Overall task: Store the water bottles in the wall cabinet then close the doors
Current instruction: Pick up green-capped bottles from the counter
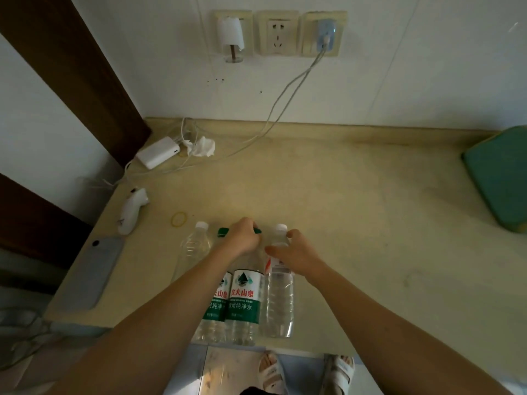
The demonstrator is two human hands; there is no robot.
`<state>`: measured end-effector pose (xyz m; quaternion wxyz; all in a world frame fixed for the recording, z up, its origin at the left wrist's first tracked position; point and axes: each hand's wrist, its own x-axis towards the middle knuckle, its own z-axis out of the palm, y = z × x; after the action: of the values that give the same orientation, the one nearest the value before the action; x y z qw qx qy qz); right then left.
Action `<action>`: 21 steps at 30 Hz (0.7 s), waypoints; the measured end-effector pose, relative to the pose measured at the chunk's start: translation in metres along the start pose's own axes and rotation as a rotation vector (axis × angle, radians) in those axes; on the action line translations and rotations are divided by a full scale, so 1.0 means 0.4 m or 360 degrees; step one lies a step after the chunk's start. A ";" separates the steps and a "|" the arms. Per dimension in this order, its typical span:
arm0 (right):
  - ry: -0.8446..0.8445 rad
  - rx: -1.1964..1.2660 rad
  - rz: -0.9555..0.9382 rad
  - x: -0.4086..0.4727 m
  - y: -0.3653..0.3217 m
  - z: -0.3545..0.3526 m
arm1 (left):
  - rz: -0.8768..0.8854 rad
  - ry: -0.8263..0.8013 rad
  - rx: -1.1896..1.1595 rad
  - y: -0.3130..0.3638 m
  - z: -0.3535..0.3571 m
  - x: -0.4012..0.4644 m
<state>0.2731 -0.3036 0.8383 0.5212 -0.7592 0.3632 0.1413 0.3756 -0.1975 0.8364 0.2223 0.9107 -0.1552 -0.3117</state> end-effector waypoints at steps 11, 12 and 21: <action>0.0182 0.0059 0.0045 -0.010 0.094 -0.132 | 0.0074 0.0012 -0.0313 0.087 0.075 0.010; 0.0210 0.0102 0.0053 -0.014 0.109 -0.155 | 0.0080 0.0031 -0.0403 0.106 0.082 0.011; 0.0468 0.0228 -0.0094 -0.061 0.180 -0.351 | 0.0341 0.0102 -0.0653 0.293 0.139 0.000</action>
<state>0.1826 -0.4332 0.8618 0.5192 -0.7429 0.4223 -0.0130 0.3233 -0.3147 0.8556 0.4394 0.8341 -0.1773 -0.2823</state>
